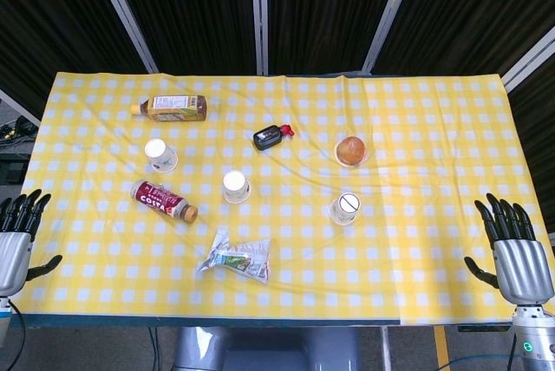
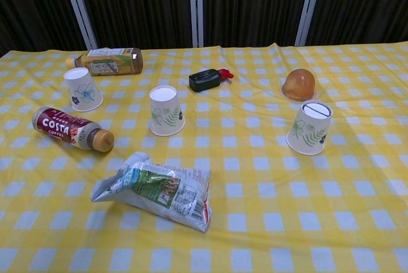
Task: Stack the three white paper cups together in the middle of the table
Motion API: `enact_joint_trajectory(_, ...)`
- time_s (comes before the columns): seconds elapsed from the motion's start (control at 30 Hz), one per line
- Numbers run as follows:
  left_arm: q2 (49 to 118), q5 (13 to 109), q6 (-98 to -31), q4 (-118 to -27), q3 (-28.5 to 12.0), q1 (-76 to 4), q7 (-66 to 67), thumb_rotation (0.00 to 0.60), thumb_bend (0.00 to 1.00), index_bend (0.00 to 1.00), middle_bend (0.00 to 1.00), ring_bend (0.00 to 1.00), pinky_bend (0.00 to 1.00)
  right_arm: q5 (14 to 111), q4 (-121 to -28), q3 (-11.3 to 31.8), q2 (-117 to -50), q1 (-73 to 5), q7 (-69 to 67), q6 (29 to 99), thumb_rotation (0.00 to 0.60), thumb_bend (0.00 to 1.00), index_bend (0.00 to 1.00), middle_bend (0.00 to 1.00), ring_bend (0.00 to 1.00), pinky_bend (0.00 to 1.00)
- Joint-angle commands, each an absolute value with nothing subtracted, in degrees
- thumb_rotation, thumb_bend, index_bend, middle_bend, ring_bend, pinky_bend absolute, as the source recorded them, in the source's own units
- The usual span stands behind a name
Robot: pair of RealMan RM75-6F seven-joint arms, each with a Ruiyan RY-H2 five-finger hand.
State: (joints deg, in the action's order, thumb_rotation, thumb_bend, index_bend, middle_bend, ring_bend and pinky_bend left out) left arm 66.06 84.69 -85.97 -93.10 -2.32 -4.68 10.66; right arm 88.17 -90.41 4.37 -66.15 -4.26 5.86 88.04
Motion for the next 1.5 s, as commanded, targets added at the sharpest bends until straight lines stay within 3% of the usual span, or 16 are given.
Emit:
enact_joint_trajectory(0.03, 66.1, 84.6, -86.0, -93.1, -2.3, -4.7, 10.9, 0.6, 0.04, 0.0, 0.0, 0.0, 0.0, 88.2, -90.3, 4.3, -66.1, -4.3, 5.8, 87.9, 0.6, 0.09, 0.0, 0.0, 0.0, 0.0)
enact_joint_trajectory(0.57, 67.4, 84.5, -84.1, -92.8, -4.0, -7.0, 10.5, 0.6, 0.08, 0.0, 0.0, 0.0, 0.0, 87.3, -90.3, 4.8, -66.0, -4.5, 4.6, 87.4, 0.6, 0.09, 0.0, 0.0, 0.0, 0.0)
enact_joint_trajectory(0.77, 66.0, 81.5, -77.4, -94.2, -7.2, -12.2, 12.3, 0.6, 0.1, 0.05, 0.0, 0.0, 0.0, 86.2, -89.8, 5.4, -65.9, -4.8, 3.8, 86.8, 0.6, 0.09, 0.0, 0.0, 0.0, 0.0)
enact_joint_trajectory(0.9, 64.6, 73.7, -64.1, -95.0, -12.5, -21.5, 14.9, 0.6, 0.12, 0.11, 0.0, 0.0, 0.0, 85.0, -89.7, 5.9, -65.6, -4.7, 3.2, 86.7, 0.6, 0.09, 0.0, 0.0, 0.0, 0.0)
enact_joint_trajectory(1.07, 63.8, 65.9, -55.8, -94.5, -15.6, -27.6, 17.0, 0.6, 0.18, 0.17, 0.0, 0.0, 0.0, 84.5, -89.5, 6.1, -65.5, -4.8, 2.6, 86.4, 0.6, 0.09, 0.0, 0.0, 0.0, 0.0)
enact_joint_trajectory(1.33, 66.2, 54.8, -48.2, -88.7, -16.8, -36.1, 23.7, 0.6, 0.26, 0.26, 0.0, 0.0, 0.0, 82.7, -88.5, 6.6, -65.7, -5.2, 2.0, 84.9, 0.6, 0.09, 0.0, 0.0, 0.0, 0.0)
enact_joint_trajectory(1.5, 69.1, 49.1, -45.0, -83.7, -16.0, -40.4, 26.8, 0.6, 0.26, 0.22, 0.0, 0.0, 0.0, 81.5, -87.8, 6.9, -65.8, -5.6, 1.8, 83.6, 0.6, 0.09, 0.0, 0.0, 0.0, 0.0)
